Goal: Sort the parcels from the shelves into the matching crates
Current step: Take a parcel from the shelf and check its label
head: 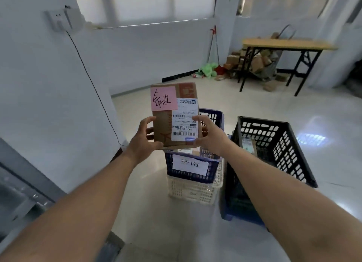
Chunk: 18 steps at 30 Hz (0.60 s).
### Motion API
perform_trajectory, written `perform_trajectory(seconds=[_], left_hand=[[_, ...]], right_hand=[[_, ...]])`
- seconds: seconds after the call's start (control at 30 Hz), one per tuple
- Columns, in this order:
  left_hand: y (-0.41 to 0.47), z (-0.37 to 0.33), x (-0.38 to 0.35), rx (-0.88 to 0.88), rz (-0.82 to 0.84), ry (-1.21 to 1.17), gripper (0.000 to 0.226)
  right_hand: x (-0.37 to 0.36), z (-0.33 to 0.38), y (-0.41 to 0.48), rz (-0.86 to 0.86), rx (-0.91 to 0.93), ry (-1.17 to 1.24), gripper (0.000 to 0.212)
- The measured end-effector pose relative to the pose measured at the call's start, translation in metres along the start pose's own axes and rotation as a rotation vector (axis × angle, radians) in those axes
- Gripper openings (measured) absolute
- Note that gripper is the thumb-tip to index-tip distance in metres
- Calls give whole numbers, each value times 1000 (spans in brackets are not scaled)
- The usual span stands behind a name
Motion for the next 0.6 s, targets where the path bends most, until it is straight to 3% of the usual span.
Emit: perform_trajectory(seconds=[0.3,0.6], left_hand=[[110,-5,-46,-104,236,-55,78],[171,-12,-147,-151,373,-153,80]], right_hand=[[67,-38,48,-160,-74,-70,73],[141,-90,36,-306,-175,-163,77]])
Point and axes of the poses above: each hand's wrist, its own y-axis towards the middle knuckle, its own x-axis out of the back of the hand, z = x × y, the point moved 7 cm from there along y, towards the middle knuckle, and after that the axes turned 2 degrees about z, right-handed, at the moved point
